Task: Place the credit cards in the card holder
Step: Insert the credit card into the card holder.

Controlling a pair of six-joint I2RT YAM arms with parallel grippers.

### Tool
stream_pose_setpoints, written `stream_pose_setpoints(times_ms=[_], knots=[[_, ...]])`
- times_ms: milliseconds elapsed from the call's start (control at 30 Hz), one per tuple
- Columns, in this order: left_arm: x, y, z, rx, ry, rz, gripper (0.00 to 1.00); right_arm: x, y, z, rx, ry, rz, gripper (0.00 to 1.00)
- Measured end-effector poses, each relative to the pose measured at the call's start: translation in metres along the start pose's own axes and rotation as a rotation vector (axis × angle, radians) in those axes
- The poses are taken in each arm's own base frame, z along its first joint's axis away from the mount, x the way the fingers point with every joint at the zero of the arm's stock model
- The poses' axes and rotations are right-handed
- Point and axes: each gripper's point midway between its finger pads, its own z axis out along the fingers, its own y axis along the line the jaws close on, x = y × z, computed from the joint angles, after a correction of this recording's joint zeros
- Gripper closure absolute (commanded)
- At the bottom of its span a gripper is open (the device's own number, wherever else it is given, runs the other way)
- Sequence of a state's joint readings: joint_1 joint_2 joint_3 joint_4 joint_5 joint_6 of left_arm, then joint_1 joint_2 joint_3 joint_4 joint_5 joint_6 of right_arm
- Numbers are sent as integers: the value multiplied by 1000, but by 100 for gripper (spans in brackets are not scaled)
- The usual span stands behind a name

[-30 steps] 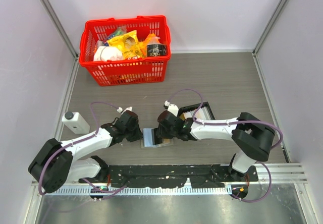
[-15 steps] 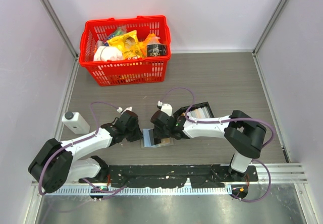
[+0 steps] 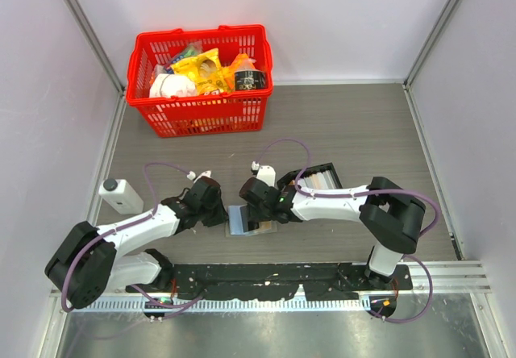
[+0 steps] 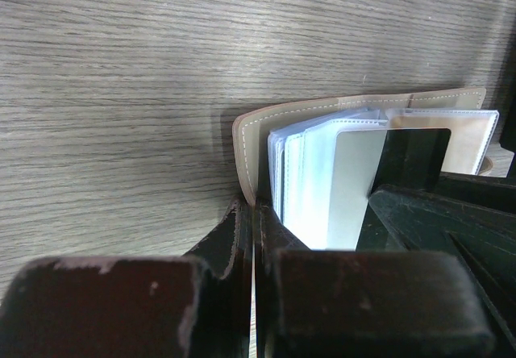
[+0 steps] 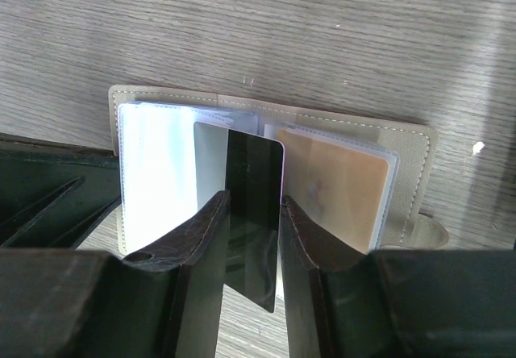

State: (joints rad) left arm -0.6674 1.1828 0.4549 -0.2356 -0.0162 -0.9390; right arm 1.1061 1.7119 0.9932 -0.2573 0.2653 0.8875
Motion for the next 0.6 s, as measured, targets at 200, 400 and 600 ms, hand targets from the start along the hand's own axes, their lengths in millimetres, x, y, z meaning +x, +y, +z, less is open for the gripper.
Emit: stream_pose_setpoints(times_ms=[200,400,600], knots=[[0,0,0,1,0,0,100,-2,-5,-2,33,-4,-32,62],[0,0,0,1,0,0,100,4,1,0,-17,23,-13,60],[0,0,0,0,1,1,100,7,8,3,-79,41,38,59]])
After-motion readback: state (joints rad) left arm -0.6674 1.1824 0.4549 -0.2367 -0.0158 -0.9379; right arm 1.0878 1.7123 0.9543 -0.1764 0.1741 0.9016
